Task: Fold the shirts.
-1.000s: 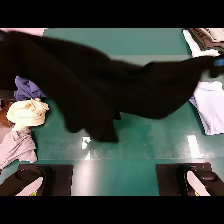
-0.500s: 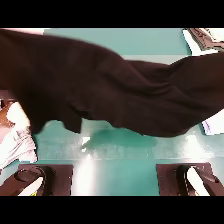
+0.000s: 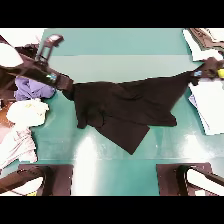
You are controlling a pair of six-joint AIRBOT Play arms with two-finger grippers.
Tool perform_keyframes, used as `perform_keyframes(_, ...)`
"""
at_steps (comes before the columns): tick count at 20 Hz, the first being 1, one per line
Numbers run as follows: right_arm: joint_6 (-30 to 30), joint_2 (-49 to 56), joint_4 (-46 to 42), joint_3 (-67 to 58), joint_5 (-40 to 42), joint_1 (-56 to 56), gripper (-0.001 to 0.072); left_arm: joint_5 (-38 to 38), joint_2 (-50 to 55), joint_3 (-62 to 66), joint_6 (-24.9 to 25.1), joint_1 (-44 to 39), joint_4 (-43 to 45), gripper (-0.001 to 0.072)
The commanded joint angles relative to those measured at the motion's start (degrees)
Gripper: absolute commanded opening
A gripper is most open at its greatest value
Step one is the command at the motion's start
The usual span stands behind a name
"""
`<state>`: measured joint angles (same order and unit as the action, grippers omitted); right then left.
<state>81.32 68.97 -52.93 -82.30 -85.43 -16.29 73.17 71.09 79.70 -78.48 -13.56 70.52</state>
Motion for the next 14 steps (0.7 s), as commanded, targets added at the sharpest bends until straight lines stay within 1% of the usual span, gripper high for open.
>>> perform_keyframes(1, -0.85, 7.87, 0.44, 5.38, 11.28, 3.8, 0.0017, -9.79, 8.55, -2.43, 0.31, 1.51, 0.92, 0.0025)
perform_keyframes(2, -0.85, 9.31, 0.46, 5.38, 13.68, 4.22, 0.0017, -12.04, 9.81, -2.45, -0.07, 3.1, -0.15, 0.0026)
perform_keyframes(3, -0.87, 10.29, 0.46, 5.38, 16.17, 4.28, 0.0017, -13.7, 10.45, -2.43, -0.72, 4.92, -1.16, 0.0058)
perform_keyframes(4, -0.87, 10.8, 0.46, 5.38, 18.38, 4.28, 0.0023, -15.12, 10.62, -2.36, -1.05, 7.02, -2.05, 0.0375)
perform_keyframes(5, -0.87, 11.13, 0.46, 5.18, 19.87, 4.28, 0.0191, -15.67, 10.67, -2.01, -1.97, 9.49, -3.41, 0.0558)
perform_keyframes(6, -0.85, 11.54, 0.46, 4.28, 19.82, 3.78, 0.0482, -15.19, 10.67, -1.38, -2.1, 12.26, -5.4, 0.0558)
perform_keyframes(7, -0.85, 11.82, 0.48, 2.89, 18.64, 2.86, 0.0519, -14.51, 10.6, -1.25, -2.08, 14.73, -7.63, 0.0558)
perform_keyframes(8, -0.87, 11.76, 0.48, 1.81, 17.53, 2.21, 0.0518, -12.87, 10.64, -1.36, -1.44, 17.31, -10.25, 0.0558)
perform_keyframes(9, -0.87, 11.58, 0.46, 0.59, 15.8, 1.49, 0.0496, -10.49, 10.64, -1.75, 0.15, 19.34, -12.09, 0.0558)
perform_keyframes(10, -0.9, 11.1, 0.46, -0.11, 14.14, 0.74, 0.0457, -8.0, 10.69, -2.43, 1.33, 20.83, -13.46, 0.0557)
perform_keyframes(11, -1.01, 10.29, 0.46, -0.15, 12.85, 0.02, 0.0438, -6.12, 10.69, -4.0, 2.47, 21.81, -14.27, 0.0557)
perform_keyframes(13, -2.27, 8.9, 0.37, -0.13, 11.1, 0.0, 0.0439, -5.88, 10.69, -8.92, 2.62, 22.08, -13.57, 0.0558)
perform_keyframes(14, -2.4, 8.22, 0.39, -0.13, 10.23, 0.0, 0.0438, -7.65, 10.69, -11.93, 2.58, 22.08, -13.62, 0.0558)
